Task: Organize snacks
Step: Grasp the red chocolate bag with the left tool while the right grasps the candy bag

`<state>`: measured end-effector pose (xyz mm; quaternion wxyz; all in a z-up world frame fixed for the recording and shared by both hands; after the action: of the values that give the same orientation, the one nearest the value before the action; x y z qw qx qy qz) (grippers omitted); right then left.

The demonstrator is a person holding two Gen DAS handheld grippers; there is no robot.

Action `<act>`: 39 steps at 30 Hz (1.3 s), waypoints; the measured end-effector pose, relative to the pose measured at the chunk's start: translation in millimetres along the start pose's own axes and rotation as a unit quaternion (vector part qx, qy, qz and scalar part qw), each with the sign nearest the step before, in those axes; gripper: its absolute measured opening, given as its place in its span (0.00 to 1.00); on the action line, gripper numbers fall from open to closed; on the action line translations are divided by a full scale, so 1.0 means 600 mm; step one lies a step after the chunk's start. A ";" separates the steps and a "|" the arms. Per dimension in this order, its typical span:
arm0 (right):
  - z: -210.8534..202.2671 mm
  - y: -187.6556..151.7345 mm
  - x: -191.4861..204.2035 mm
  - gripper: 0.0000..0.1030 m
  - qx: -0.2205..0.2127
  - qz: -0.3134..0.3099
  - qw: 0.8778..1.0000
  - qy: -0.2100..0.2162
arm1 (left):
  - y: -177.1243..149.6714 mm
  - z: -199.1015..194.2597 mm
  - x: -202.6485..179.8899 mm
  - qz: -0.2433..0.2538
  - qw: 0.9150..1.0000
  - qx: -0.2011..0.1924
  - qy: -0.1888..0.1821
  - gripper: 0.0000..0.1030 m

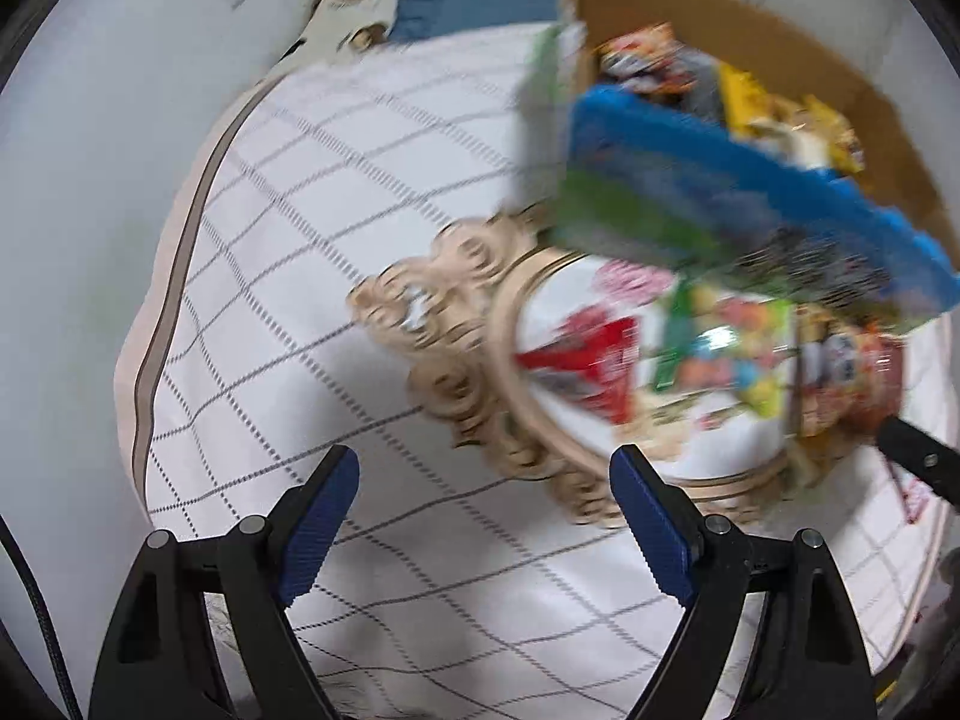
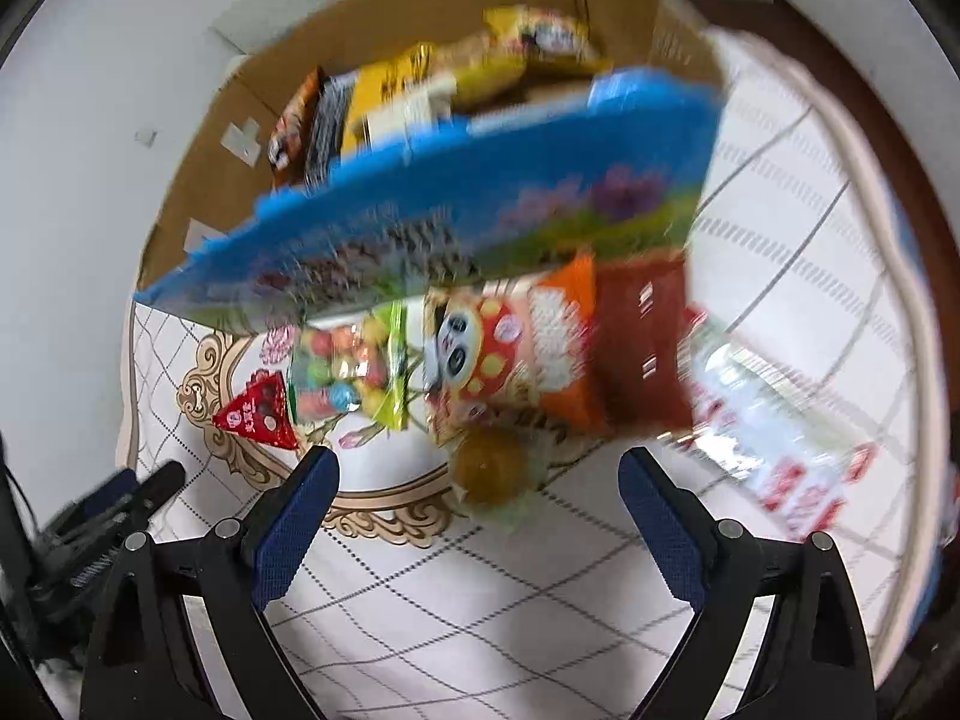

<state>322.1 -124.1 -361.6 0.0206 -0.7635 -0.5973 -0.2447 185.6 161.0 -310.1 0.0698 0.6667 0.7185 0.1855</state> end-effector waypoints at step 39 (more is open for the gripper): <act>0.126 -0.121 0.100 0.65 0.027 -0.086 0.995 -0.043 | 0.044 0.123 -0.085 -0.034 0.983 0.114 -0.142 0.66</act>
<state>291.4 -24.9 -423.1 -0.0056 -0.7179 -0.6677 -0.1968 241.0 124.9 -375.9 0.1010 0.6650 0.7400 0.0032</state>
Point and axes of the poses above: each gripper's, at about its wrist camera, not at the fingertips, and z roughly the way its jaws point, x to its left, y to its top, the point moved 8 cm from there along z, roughly the way its jaws point, and after that the axes turned 10 degrees about -x, right-handed, at the moved point
